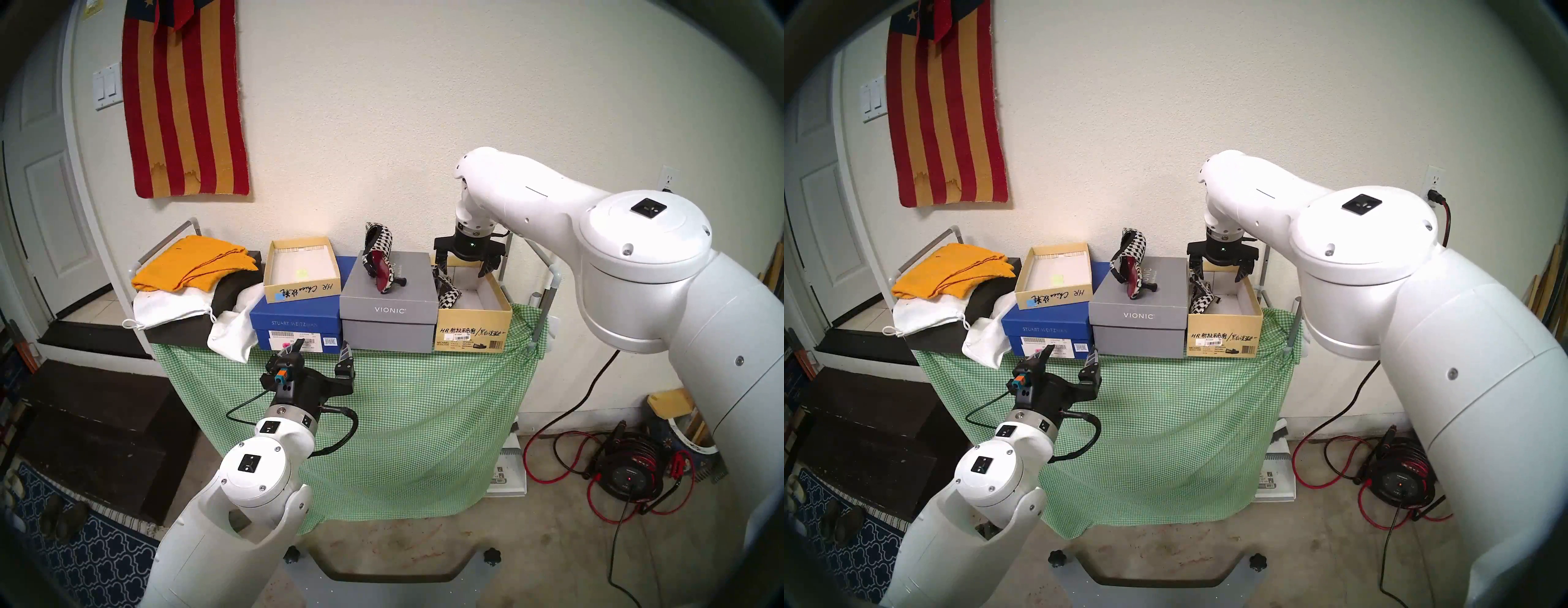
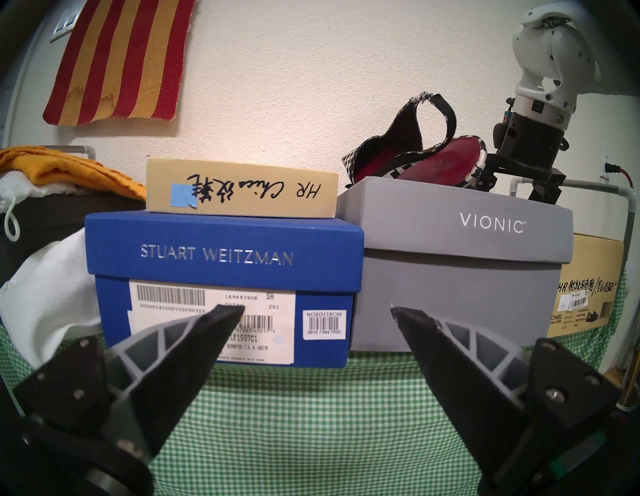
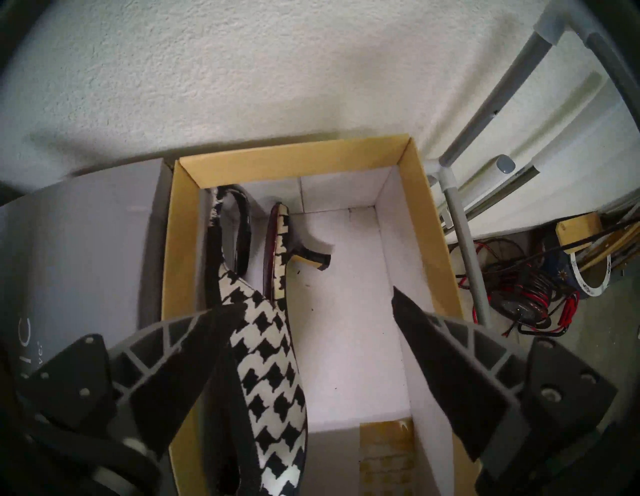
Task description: Take shoe out of the box
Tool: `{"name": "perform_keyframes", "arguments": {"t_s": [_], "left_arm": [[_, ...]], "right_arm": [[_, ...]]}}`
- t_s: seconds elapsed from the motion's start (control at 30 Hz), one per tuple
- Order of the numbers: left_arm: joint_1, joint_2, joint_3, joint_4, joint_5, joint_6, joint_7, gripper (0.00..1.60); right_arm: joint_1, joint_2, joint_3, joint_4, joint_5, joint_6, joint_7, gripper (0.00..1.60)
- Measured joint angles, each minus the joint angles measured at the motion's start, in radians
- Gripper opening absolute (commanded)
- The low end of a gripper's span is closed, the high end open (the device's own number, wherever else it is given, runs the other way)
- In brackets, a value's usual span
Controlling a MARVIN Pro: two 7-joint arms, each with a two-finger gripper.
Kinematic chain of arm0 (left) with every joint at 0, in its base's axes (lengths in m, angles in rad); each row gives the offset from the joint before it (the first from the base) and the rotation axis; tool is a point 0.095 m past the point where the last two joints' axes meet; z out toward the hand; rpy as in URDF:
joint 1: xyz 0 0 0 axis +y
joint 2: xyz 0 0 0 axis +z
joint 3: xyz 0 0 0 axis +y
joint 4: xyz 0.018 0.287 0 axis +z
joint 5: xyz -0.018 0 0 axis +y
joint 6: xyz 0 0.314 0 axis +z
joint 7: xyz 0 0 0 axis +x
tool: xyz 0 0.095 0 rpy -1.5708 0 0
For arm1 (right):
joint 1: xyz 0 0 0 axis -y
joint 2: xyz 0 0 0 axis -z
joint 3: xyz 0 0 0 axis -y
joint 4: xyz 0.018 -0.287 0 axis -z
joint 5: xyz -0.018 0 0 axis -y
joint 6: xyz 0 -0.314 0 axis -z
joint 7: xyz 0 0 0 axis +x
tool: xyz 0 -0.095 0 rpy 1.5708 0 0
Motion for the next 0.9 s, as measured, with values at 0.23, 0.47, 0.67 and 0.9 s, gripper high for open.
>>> {"name": "perform_keyframes", "arguments": {"t_s": [0.23,0.47,0.67,0.9], "left_arm": [[0.0,0.0,0.0,0.0,0.0,0.0,0.0,1.6],[0.0,0.0,0.0,0.0,0.0,0.0,0.0,1.6],[0.0,0.0,0.0,0.0,0.0,0.0,0.0,1.6],[0.0,0.0,0.0,0.0,0.0,0.0,0.0,1.6]], "right_arm": [[0.026,0.011,0.041,-0.032,0.067,0.0,-0.063,1.6],[0.045,0.043,0.084,-0.07,0.153,0.0,-0.13,1.6],[0.044,0.082,0.108,-0.109,0.226,0.0,-0.131,1.6],[0.031,0.126,0.121,-0.16,0.25,0.0,-0.132,1.6]]}}
